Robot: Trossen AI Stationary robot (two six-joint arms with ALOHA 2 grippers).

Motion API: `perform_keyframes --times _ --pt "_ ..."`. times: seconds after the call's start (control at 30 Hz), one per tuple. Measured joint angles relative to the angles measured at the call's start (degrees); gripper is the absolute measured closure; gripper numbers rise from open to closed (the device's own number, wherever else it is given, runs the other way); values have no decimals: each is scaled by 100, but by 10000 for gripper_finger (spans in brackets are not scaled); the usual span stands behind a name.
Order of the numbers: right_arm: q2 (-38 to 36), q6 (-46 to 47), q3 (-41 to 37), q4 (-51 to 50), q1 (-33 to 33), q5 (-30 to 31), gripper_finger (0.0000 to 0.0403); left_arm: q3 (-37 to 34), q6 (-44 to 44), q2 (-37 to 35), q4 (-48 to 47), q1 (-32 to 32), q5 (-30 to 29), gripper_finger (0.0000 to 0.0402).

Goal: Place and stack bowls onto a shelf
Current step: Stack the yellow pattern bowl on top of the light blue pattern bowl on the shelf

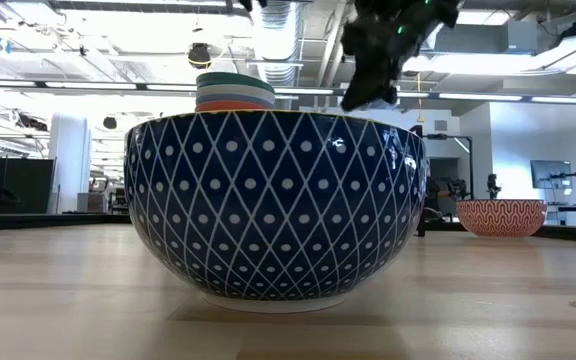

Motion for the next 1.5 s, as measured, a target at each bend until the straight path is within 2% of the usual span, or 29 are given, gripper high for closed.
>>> perform_keyframes --times 0.1,0.2,0.4,0.53,0.73,0.8,0.93,1.13,1.33,1.5 --pt "-259 -3 125 -278 151 -286 322 -139 -107 98 281 -189 -126 280" --pt "-641 193 125 -632 241 -593 322 -585 -221 100 700 -390 -176 280" --pt "-1683 1058 -44 -1270 655 -429 322 -1431 -136 80 1711 -775 14 280" --pt "-2410 2174 -450 -1413 1206 175 322 -1753 47 79 2317 -1016 143 280" --pt "-3179 3962 -1007 -1926 2419 1309 322 -2158 406 65 3318 -1497 625 280" --pt "-3316 4458 -1146 -2336 2793 1695 322 -2310 476 66 3558 -1640 746 280" --pt "-3400 5318 -1270 -3320 3260 2199 320 -2980 672 59 4857 -1772 1182 280" --pt "-3398 6009 -1620 -4078 3348 2257 293 -3916 765 60 6843 -1688 1732 280" --pt "-3395 6329 -2242 -4257 3363 2133 223 -4291 425 62 7158 -1710 1689 280" --pt "-3396 6426 -2734 -4253 2682 2276 180 -4296 294 62 7205 -1853 1373 280"
